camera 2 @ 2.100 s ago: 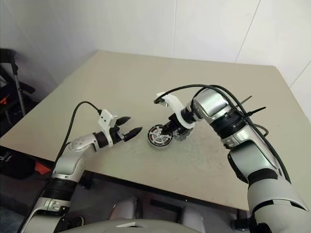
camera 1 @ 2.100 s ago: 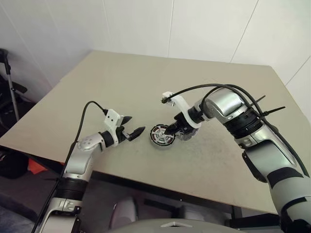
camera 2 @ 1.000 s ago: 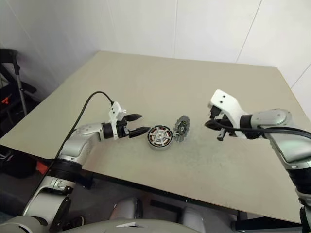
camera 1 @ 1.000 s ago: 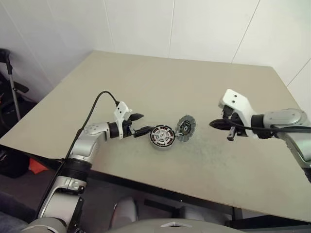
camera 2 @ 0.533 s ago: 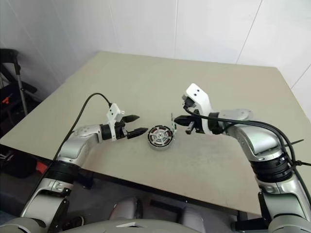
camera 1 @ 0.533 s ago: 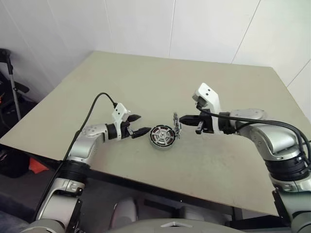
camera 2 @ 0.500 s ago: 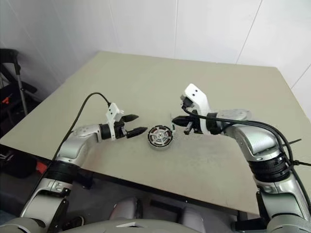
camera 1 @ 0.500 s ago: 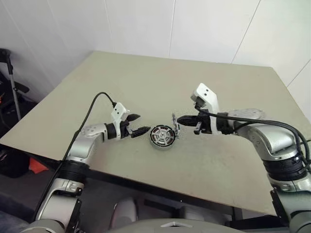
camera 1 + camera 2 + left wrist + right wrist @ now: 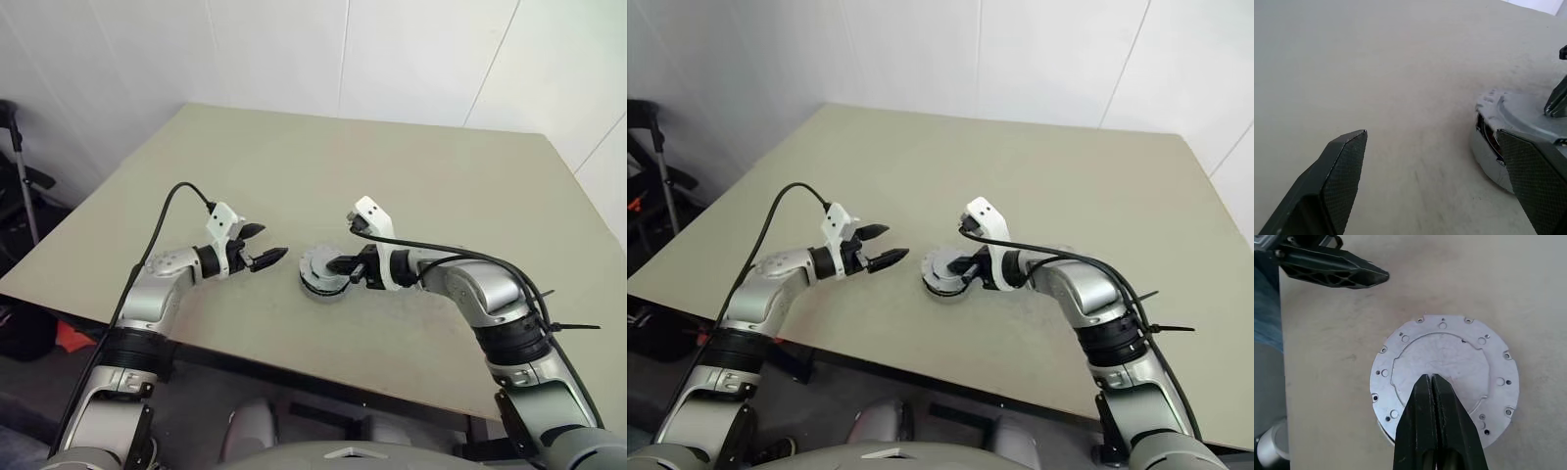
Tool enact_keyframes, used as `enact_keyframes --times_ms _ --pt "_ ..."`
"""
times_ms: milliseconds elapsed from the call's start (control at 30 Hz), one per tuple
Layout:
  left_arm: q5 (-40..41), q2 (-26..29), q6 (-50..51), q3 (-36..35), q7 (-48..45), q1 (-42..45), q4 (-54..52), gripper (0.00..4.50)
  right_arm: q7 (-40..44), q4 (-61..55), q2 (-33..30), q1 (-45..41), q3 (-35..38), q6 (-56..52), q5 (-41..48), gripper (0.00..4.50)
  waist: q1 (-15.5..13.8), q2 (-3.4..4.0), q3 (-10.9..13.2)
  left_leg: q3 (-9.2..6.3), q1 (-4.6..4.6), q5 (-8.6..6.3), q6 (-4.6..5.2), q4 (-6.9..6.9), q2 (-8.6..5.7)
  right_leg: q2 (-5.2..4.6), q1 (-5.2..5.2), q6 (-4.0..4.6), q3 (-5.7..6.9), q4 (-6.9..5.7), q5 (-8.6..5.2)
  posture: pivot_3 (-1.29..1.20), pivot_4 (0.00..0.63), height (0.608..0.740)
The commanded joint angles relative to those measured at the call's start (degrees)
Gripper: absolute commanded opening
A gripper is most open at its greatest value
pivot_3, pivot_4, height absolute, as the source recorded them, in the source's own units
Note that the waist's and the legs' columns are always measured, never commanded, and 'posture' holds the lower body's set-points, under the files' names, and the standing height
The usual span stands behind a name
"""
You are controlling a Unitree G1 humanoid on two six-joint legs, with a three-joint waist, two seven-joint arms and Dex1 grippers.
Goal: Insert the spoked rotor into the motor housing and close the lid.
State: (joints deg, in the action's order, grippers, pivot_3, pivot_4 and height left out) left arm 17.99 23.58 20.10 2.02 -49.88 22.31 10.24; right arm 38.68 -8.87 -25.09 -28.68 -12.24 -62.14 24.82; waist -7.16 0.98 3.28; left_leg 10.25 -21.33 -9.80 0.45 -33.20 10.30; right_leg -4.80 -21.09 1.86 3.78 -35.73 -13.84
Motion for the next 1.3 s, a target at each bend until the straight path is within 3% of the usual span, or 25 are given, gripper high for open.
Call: enact_keyframes --times_ms 33,267,433,500,667,767,1133,1300 --pt "0.4 1.0 -0.1 -1.0 -0.2 1.6 -2.1 4.50 -0.9 1.7 1.4 -1.4 -0.4 1.7 -0.9 0.00 0.0 0.00 0.0 0.00 0.00 0.00 -0.01 0.01 0.00 0.00 0.00 0.00 0.00 0.00 0.00 0.00 0.000 0.740" --pt "0.1 1.0 -1.3 -1.9 0.7 3.5 0.6 4.50 1.4 7.8 -0.2 3.0 -2.2 8.3 -3.8 0.00 -0.1 -0.10 -0.1 -0.01 0.14 0.00 -0.01 0.04 -0.01 -0.01 0.13 -0.01 0.00 0.03 -0.01 0.00 0.000 0.740" --pt "-0.2 0.5 -2.6 -1.6 0.4 4.7 2.8 4.50 6.0 5.0 0.9 3.3 6.7 9.7 4.4 0.00 0.0 -0.21 -0.1 -0.04 0.26 -0.08 0.12 0.04 -0.07 -0.05 0.31 -0.32 -0.01 0.08 -0.19 0.00 0.000 0.740" --pt "-0.1 -0.2 -3.1 -1.2 0.2 5.0 3.5 4.50 6.6 4.7 1.0 2.4 8.7 10.5 5.7 0.00 0.0 -0.22 -0.1 -0.03 0.20 -0.07 0.12 0.04 -0.07 -0.04 0.24 -0.05 -0.02 0.07 -0.02 0.00 0.000 0.740" --pt "1.0 -1.4 -1.0 0.0 -2.0 5.5 2.9 4.50 10.4 2.8 -2.1 4.9 5.3 23.7 -0.5 0.00 0.0 -0.22 -0.1 -0.03 0.04 0.00 -0.01 0.08 -0.04 -0.02 0.06 -0.02 0.00 0.05 -0.01 0.00 0.000 0.740" --pt "1.0 -1.5 -0.7 0.4 -2.7 5.8 2.9 4.50 11.8 2.7 -3.1 6.5 2.9 28.2 -3.2 0.57 0.0 -0.22 -0.1 -0.02 -0.08 -0.02 0.03 0.08 -0.05 -0.02 -0.02 -0.02 0.00 0.08 -0.01 0.00 0.000 0.740" --pt "0.6 -0.5 -0.5 0.0 -3.4 6.1 3.2 4.50 13.4 6.0 -0.6 5.5 -0.3 30.2 -5.1 4.37 0.1 -0.22 -0.1 -0.02 -0.17 -0.09 0.15 0.07 -0.05 -0.02 -0.11 -0.02 0.01 0.08 -0.01 0.00 0.000 0.740" --pt "0.6 -0.4 -0.4 -0.1 -3.0 5.2 2.2 4.50 13.3 7.6 0.2 5.2 -1.0 30.7 -6.1 4.46 0.1 -0.22 -0.1 -0.03 -0.18 -0.09 0.15 0.07 -0.05 -0.02 -0.11 -0.01 0.01 0.09 -0.01 0.00 0.000 0.740"
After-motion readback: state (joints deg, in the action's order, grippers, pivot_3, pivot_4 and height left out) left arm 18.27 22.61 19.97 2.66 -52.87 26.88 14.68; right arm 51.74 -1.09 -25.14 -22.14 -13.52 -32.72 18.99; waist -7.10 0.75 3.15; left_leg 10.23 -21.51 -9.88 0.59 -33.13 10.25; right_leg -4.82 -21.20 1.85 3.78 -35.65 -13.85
